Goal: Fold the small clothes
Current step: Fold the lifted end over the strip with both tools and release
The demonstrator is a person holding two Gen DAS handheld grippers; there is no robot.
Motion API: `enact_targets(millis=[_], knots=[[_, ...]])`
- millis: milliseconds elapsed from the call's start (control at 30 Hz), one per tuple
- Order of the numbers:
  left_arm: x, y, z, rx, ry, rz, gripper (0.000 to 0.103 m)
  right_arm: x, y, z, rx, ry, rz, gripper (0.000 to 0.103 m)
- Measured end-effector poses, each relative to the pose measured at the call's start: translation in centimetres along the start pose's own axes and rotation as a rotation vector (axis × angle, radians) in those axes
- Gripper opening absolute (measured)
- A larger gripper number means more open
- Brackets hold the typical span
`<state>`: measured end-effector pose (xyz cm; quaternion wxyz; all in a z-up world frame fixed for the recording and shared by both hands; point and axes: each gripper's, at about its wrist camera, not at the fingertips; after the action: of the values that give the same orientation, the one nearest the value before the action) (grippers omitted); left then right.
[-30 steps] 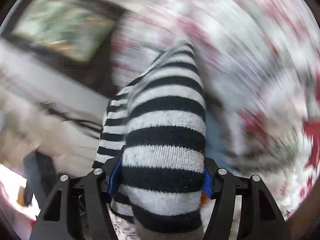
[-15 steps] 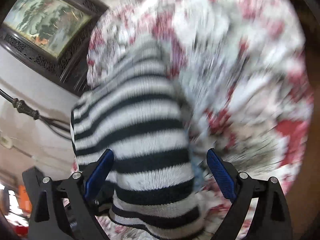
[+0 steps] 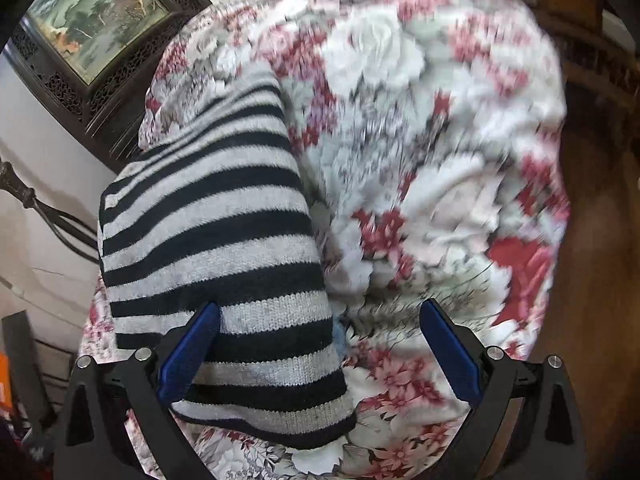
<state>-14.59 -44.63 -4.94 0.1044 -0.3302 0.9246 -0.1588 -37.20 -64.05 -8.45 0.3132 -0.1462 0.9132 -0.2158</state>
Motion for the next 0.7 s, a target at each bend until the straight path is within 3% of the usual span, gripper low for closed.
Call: enact_targets(millis=[100, 300, 467, 700], knots=[[0.6, 1.2, -1.6, 0.061, -0.081, 0.063, 0.099, -1.5, 0.0, -1.0, 0.022, 0.05, -0.039, 0.1], [-0.3, 3.2, -4.7, 0.161, -0.17, 0.08, 0.099, -4.8, 2.0, -4.7, 0.064, 0.017, -0.064, 0.1], [-2.0, 4.6, -7.1, 0.21, -0.158, 0.04, 0.099, -7.3, 3.7, -8.3, 0.134, -0.004, -0.129, 0.1], [-3.9, 6.5, -11.2, 0.311, -0.184, -0.016, 0.099, -6.9, 7.1, -12.2, 0.166, -0.003, -0.17, 0.1]])
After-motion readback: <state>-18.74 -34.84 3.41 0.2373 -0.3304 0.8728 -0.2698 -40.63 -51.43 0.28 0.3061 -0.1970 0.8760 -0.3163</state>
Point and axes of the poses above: each gripper's, at about its wrist camera, not at the fingertips, and z roughly the way its jaws point, x to its right, y to its underside, and after that the axes turned 11 degrees about -y, right-handed
